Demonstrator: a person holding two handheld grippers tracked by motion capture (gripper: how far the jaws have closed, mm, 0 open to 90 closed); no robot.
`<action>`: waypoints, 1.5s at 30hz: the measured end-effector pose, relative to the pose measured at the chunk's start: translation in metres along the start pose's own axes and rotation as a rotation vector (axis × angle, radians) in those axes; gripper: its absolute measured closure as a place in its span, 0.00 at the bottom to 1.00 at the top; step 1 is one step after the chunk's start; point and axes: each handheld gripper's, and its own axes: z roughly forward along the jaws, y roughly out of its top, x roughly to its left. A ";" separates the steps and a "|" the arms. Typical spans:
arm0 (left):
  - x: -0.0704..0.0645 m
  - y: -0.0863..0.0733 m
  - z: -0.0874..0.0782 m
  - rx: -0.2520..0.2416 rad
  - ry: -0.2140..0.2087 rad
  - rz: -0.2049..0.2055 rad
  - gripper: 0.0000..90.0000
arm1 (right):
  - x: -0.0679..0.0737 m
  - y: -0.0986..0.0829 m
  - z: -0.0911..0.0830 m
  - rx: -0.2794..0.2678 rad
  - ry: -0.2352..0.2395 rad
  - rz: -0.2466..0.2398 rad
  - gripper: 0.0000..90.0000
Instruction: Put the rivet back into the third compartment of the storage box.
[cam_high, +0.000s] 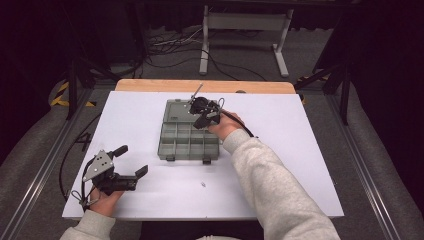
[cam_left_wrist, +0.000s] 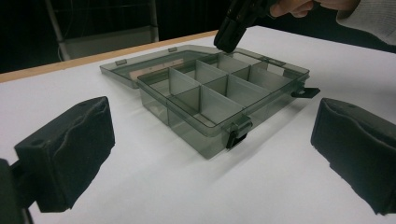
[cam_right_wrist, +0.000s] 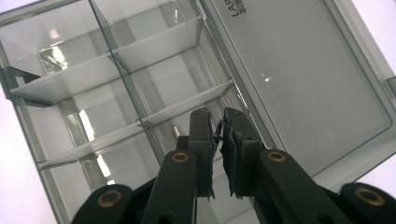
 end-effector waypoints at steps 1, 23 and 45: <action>0.000 0.000 0.000 0.000 0.000 0.004 0.00 | 0.000 -0.001 0.002 0.002 0.002 0.004 0.91; 0.000 0.000 0.000 -0.001 0.002 0.001 0.00 | 0.002 -0.006 0.007 -0.019 0.007 0.021 0.73; -0.001 0.000 0.000 0.001 -0.002 -0.001 0.00 | 0.039 -0.022 -0.059 -0.104 0.024 -0.022 0.29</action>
